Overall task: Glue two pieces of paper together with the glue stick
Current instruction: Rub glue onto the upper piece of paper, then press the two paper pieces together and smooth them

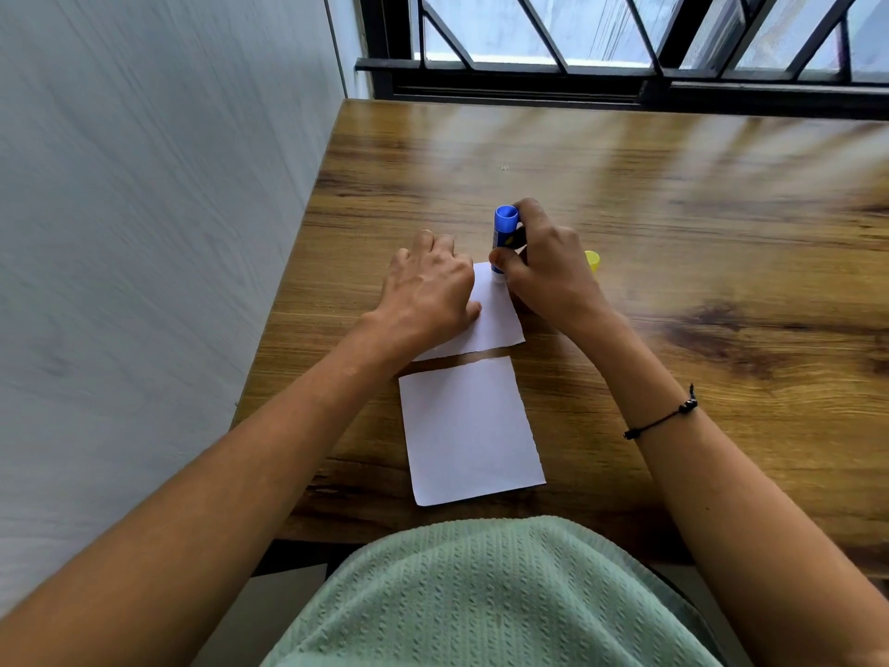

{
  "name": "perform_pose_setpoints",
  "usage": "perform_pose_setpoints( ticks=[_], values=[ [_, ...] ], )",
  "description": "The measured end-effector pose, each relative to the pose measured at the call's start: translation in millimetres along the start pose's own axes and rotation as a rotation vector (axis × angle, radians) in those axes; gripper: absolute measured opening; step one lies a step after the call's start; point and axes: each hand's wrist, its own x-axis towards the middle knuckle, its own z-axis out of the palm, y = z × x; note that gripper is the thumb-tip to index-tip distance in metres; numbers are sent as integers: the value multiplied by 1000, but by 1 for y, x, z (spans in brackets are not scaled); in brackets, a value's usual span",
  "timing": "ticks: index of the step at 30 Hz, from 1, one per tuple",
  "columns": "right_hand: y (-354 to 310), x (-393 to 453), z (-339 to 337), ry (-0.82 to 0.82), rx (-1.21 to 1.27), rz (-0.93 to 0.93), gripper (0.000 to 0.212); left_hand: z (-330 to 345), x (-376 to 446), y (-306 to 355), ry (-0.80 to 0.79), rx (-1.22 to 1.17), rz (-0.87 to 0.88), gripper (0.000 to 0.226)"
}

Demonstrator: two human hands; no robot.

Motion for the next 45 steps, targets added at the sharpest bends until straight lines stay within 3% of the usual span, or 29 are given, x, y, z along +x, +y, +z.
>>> perform_pose_setpoints(
  ticks=[22,29,34,43,45],
  values=[
    [2,-71,-20,-16,17,-24,31,2,0,0,8,-16,4,39],
    [11,-77,-37,142,546,260,34,1,-4,0,13,-21,24,39],
    [18,-76,-45,180,787,329,31,1,-5,-1,21,-21,43,41],
    [25,-76,-36,282,619,321,21,2,-6,1,36,4,67,39],
    [28,-74,-35,291,550,309,27,3,-6,2,36,4,69,39]
  ],
)
